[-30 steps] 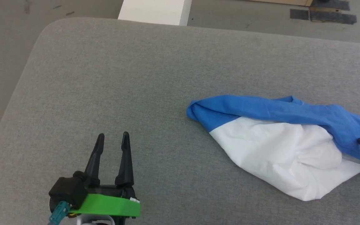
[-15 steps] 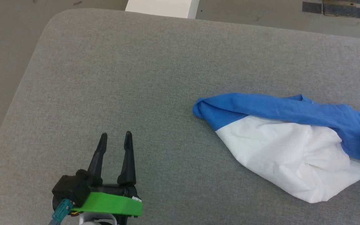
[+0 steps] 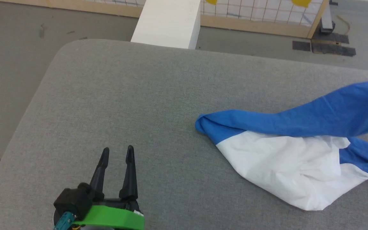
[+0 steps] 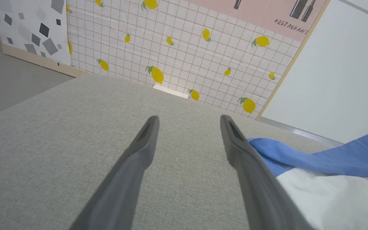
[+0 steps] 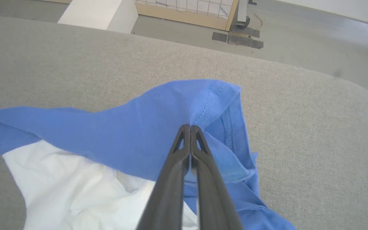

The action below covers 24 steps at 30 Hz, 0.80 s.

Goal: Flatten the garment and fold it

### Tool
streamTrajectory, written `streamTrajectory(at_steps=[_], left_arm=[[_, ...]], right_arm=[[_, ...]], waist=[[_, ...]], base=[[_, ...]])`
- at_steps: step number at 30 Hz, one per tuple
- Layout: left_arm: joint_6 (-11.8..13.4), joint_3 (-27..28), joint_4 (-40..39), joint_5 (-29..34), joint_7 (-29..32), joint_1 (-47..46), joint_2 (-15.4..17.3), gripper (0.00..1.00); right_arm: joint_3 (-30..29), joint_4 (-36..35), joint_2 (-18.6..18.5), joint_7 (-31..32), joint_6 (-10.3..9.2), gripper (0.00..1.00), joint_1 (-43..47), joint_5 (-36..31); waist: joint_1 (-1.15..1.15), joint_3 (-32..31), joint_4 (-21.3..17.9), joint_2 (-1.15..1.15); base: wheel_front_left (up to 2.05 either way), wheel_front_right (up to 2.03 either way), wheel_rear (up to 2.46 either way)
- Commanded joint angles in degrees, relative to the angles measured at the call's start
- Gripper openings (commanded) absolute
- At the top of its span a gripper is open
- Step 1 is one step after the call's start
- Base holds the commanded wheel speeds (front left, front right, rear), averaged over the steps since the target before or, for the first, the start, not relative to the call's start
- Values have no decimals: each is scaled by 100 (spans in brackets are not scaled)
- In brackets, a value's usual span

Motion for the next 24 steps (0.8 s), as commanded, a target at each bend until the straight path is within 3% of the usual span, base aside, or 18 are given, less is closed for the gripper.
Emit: streamTrajectory(at_steps=[1, 7, 16, 24], left_arm=[[9, 30, 7, -63, -22, 88, -16, 100], [-2, -14, -39, -84, -22, 105, -16, 100], [57, -298, -2, -248, -22, -13, -16, 100], [89, -544, 107, -412, -22, -99, -16, 100]], right_arm=[[140, -48, 76, 32, -8, 0, -215, 35], [997, 80, 438, 121, -8, 0, -1140, 62], [2568, 1147, 1732, 31, -8, 0, -2118, 423], [3170, 2477, 1985, -175, -8, 0, -1948, 520]], waist=[[0, -147, 103, 0], [0, -84, 420, 0], [0, 192, 1011, 0], [0, 319, 1441, 0]], base=[[0, 0, 0], [0, 0, 0], [0, 0, 0], [0, 0, 0]])
